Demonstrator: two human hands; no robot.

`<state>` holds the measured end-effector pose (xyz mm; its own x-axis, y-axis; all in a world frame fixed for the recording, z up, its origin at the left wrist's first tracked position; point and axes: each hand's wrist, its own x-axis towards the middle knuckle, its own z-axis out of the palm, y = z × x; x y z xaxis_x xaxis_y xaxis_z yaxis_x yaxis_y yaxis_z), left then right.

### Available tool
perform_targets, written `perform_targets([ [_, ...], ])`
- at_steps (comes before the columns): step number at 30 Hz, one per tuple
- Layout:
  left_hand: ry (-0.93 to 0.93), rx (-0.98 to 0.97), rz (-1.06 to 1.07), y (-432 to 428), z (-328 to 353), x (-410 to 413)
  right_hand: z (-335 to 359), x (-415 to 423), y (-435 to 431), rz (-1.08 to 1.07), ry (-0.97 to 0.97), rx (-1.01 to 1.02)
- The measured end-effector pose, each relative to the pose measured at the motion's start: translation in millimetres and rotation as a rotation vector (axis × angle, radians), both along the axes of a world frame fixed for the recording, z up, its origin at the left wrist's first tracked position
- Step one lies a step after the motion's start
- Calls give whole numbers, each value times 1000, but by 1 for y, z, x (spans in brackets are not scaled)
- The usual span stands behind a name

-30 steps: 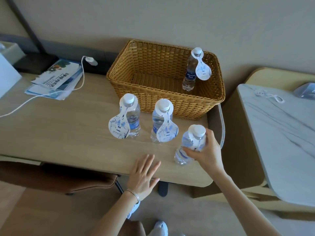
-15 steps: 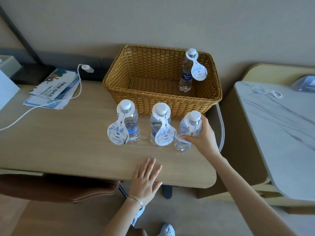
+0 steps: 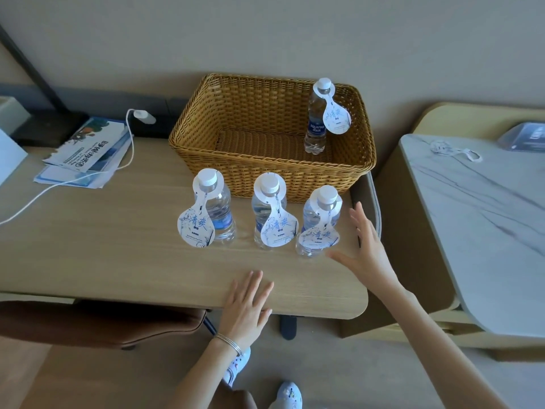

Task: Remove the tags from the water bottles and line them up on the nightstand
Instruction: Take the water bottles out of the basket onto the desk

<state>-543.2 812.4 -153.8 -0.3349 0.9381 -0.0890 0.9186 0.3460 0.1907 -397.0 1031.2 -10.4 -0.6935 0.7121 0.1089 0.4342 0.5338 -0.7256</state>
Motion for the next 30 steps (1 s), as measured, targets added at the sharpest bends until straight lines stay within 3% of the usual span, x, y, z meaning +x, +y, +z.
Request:
perform_targets([
  [6, 19, 98, -45, -26, 46, -19, 36, 18, 24, 5, -22, 168],
  [12, 152, 520, -125, -8, 171, -51, 87, -32, 46, 51, 26, 287],
  [15, 201, 641, -109, 17, 209, -90, 108, -63, 56, 71, 52, 322],
  [19, 220, 624, -88, 64, 225, -159, 130, -100, 70, 52, 77, 381],
  [22, 254, 477, -113, 100, 226, -204, 134, -125, 90, 28, 63, 398],
  [26, 273, 311, -208, 136, 211, -253, 120, -155, 118, -37, -5, 333],
  [30, 200, 288, -270, 152, 184, -273, 102, -178, 141, -90, -71, 286],
])
